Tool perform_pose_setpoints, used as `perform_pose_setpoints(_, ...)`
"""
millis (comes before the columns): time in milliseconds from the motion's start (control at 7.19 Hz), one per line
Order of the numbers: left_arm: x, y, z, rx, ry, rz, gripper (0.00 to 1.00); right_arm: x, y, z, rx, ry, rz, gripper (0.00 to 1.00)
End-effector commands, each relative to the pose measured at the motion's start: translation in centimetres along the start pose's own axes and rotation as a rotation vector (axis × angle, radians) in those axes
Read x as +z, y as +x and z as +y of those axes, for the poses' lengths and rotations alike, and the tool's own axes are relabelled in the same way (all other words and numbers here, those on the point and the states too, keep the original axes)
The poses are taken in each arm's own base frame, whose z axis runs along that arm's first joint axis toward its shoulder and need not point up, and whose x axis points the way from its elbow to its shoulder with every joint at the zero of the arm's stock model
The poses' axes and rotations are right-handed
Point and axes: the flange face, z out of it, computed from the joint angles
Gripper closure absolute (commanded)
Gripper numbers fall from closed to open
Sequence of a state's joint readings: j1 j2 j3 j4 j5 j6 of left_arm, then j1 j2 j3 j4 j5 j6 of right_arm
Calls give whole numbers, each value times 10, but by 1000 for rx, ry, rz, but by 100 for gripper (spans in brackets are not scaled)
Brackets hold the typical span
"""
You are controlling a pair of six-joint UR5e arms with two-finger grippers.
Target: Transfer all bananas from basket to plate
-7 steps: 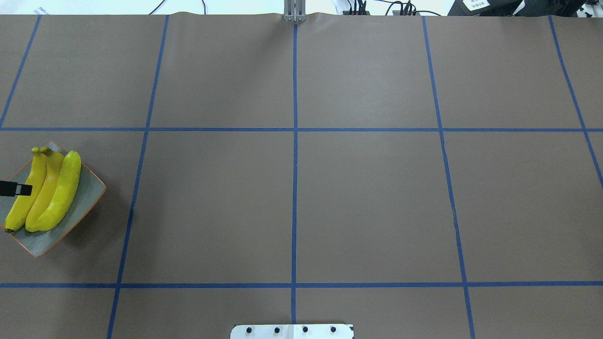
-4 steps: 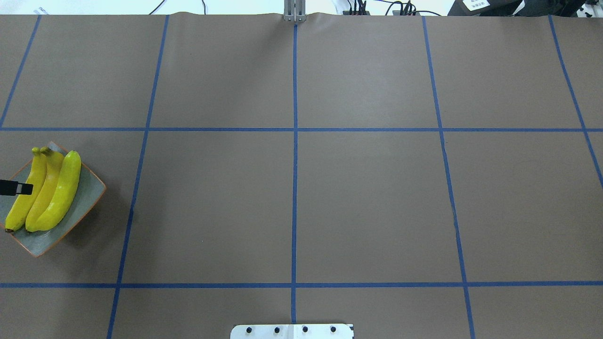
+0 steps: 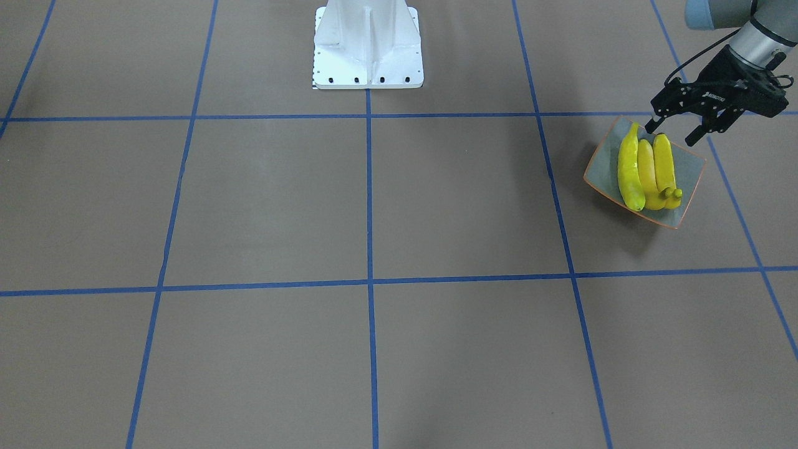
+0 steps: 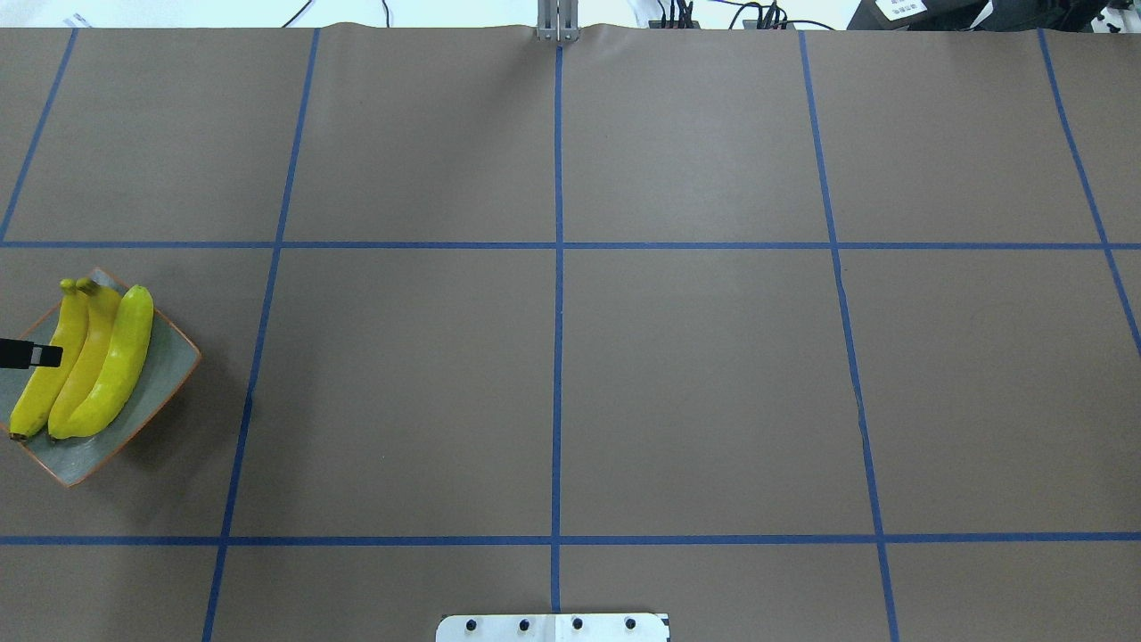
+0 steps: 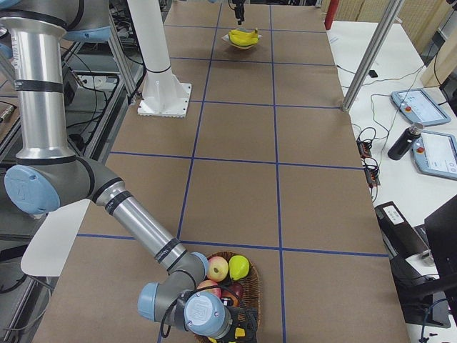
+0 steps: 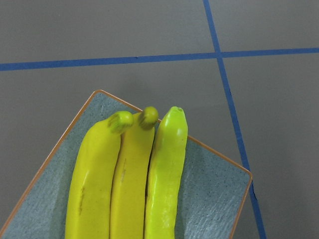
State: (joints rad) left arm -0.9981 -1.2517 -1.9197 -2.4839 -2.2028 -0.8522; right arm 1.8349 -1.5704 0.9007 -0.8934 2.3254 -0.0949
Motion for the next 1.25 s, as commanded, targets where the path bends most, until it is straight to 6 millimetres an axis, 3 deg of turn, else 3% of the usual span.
perform_pose_setpoints(0,-1,0,0,6,6,7,0,3,1,8,4,-1,-5,90)
perform_pose_setpoints(139,-2,1,1,9,10,10,0,1,-1,5,0,4,-13,100)
perform_pose_setpoints(835,0,0,1,9,8,10,0,-52,-40,-49,-107,118,7,100)
perform_pose_setpoints(1113,-6,12,-2,46,49,70,0,-91,-71,-88,-99,120,38,100)
